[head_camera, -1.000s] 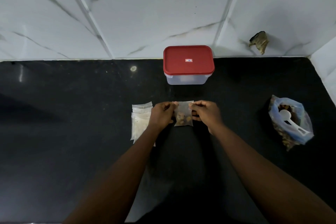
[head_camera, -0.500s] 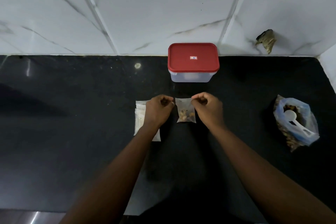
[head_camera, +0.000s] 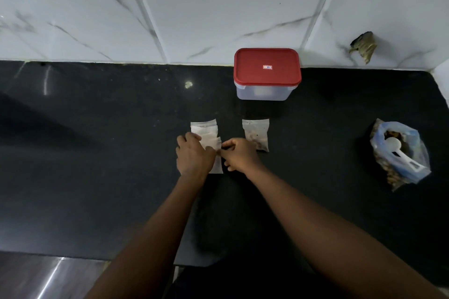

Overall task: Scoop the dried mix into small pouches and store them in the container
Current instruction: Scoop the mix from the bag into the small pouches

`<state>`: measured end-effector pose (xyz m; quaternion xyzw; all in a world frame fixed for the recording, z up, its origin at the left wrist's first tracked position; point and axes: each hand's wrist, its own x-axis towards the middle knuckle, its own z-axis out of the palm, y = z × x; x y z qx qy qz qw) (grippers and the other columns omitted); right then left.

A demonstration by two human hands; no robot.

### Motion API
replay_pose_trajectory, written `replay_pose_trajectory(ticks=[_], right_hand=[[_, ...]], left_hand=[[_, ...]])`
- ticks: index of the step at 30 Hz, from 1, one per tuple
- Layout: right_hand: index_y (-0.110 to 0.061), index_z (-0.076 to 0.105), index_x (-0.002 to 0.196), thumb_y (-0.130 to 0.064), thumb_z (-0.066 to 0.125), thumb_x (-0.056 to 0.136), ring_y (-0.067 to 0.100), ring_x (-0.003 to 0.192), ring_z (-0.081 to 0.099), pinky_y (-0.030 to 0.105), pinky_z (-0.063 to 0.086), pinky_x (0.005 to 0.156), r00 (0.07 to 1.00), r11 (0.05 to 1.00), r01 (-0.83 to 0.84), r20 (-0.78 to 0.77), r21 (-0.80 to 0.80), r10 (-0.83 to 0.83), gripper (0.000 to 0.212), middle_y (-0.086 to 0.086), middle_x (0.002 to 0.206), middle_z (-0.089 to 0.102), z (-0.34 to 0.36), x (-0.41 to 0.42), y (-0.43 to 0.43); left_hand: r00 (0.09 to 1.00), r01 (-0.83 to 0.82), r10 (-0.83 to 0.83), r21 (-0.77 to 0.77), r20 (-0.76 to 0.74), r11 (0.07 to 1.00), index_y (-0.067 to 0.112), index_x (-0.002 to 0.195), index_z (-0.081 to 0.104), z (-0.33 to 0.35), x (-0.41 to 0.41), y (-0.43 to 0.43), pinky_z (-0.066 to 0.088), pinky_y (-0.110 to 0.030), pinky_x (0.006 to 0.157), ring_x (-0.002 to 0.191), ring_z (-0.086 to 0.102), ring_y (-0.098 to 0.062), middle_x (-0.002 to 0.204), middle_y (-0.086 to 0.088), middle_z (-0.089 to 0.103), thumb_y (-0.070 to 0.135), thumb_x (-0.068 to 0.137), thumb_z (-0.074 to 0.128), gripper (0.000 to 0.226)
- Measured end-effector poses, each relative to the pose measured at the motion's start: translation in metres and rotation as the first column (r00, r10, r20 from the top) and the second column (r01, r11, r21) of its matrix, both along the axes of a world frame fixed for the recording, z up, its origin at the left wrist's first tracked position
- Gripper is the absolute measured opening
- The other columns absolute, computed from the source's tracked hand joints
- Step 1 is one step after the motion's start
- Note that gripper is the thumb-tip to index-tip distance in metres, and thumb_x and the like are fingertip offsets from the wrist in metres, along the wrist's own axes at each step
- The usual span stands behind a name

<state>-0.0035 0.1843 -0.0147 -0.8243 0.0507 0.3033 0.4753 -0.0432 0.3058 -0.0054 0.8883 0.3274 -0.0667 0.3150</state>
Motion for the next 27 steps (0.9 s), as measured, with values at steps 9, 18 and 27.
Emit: replay_pose_trajectory(ticks=[9, 18, 27], right_hand=[[-0.015, 0.076, 0.102, -0.020, 0.066, 0.096, 0.015, 0.076, 0.070, 0.038, 0.064, 0.075, 0.986, 0.989, 0.135, 0.089, 0.058, -0.140, 0.013, -0.004, 0.078, 0.070, 0.003, -0.008, -0.012], [-0.019, 0.077, 0.104, -0.027, 0.073, 0.093, 0.010, 0.076, 0.074, 0.024, 0.061, 0.065, 0.964, 0.956, 0.181, 0.151, 0.229, -0.218, 0.014, -0.001, 0.087, 0.076, 0.047, -0.015, -0.071], [-0.017, 0.074, 0.106, -0.011, 0.071, 0.092, 0.010, 0.086, 0.075, 0.030, 0.063, 0.073, 0.970, 0.963, 0.085, 0.200, 0.258, -0.139, 0.016, -0.003, 0.100, 0.074, 0.067, -0.031, -0.122]], left_hand=[[0.979, -0.067, 0.106, -0.213, 0.176, 0.975, 0.009, 0.135, 0.048, 0.009, -0.006, -0.007, 0.042, -0.028, 0.087, 0.113, 0.049, -0.014, 0.139, -0.006, 0.043, 0.015, 0.086, 0.071, 0.054], [0.959, 0.070, 0.114, -0.609, 0.259, 0.790, 0.019, 0.147, 0.046, 0.027, 0.008, -0.043, 0.050, -0.025, 0.090, 0.119, 0.060, -0.016, 0.132, 0.003, 0.061, 0.031, 0.088, 0.076, 0.068], [0.944, 0.307, -0.118, -0.689, 0.309, 0.656, 0.032, 0.148, 0.046, 0.031, 0.016, -0.090, 0.050, -0.025, 0.095, 0.124, 0.056, -0.008, 0.139, 0.005, 0.058, 0.057, 0.057, 0.083, 0.101]])
